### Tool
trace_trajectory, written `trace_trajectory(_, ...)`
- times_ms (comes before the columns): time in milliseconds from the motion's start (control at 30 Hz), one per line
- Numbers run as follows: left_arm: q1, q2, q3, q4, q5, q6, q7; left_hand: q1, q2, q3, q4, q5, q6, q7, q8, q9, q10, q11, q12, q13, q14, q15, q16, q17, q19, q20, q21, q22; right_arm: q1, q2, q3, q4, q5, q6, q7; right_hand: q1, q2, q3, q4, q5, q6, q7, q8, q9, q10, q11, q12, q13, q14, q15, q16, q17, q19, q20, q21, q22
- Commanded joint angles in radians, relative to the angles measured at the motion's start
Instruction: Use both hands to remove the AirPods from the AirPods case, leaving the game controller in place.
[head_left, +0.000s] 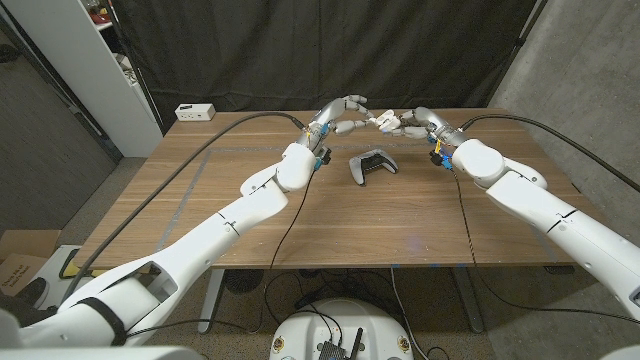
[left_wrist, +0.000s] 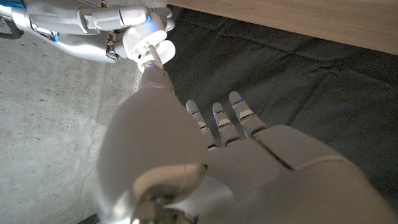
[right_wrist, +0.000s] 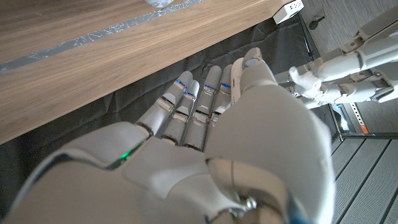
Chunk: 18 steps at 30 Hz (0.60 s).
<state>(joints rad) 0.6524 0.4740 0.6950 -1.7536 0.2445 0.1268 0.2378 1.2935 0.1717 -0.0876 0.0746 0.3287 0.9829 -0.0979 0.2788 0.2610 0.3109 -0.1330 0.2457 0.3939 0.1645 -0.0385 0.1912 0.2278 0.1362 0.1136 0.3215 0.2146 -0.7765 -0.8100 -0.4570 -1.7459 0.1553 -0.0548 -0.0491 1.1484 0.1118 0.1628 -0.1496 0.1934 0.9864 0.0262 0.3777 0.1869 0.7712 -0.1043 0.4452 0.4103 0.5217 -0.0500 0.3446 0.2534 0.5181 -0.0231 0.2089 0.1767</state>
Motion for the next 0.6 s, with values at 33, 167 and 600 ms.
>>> trace_trajectory(33, 0.01, 0.062, -0.012, -0.121, -0.049, 0.219, -0.107, 0.001, -0.004, 0.008, 0.013, -0.004, 0.025, -0.032, 0.004, 0.087, -0.023, 0.008, -0.01, -0.002, -0.026, -0.033, -0.008, -0.002, -0.016, 0.006, -0.009, -0.005, 0.005, 0.004, 0.001, 0.01, 0.005, -0.009, -0.009, 0.006, 0.008, 0.01, 0.0, 0.003, 0.073, -0.051, 0.005, 0.217, -0.001, -0.001, 0.005, 0.004, 0.007, -0.167, 0.003, 0.005, -0.002, -0.001, 0.001, 0.003)
trace_trajectory(167, 0.006, 0.078, 0.002, -0.148, -0.041, 0.305, -0.118, 0.0, -0.003, 0.011, 0.014, -0.011, 0.028, -0.036, 0.007, 0.094, -0.04, 0.018, -0.016, -0.006, -0.062, -0.015, -0.012, -0.007, -0.035, 0.01, -0.021, -0.012, -0.003, -0.001, 0.006, 0.002, 0.006, -0.01, -0.014, 0.006, 0.009, 0.01, 0.0, 0.003, 0.073, -0.048, 0.004, 0.217, -0.001, -0.001, 0.005, 0.004, 0.007, -0.166, 0.003, 0.006, -0.002, -0.001, 0.001, 0.003)
trace_trajectory(600, -0.044, 0.141, 0.117, -0.221, 0.076, 0.562, -0.176, 0.003, -0.007, 0.023, 0.006, -0.037, 0.045, -0.008, 0.011, 0.105, -0.11, 0.04, -0.038, -0.02, -0.163, 0.023, -0.018, -0.027, -0.088, 0.03, -0.059, -0.026, -0.025, -0.024, 0.022, -0.031, 0.012, -0.016, -0.021, 0.007, 0.009, 0.01, 0.0, 0.003, 0.074, -0.052, 0.001, 0.217, 0.0, -0.002, 0.006, 0.004, 0.007, -0.168, 0.003, 0.006, -0.002, -0.001, 0.001, 0.003)
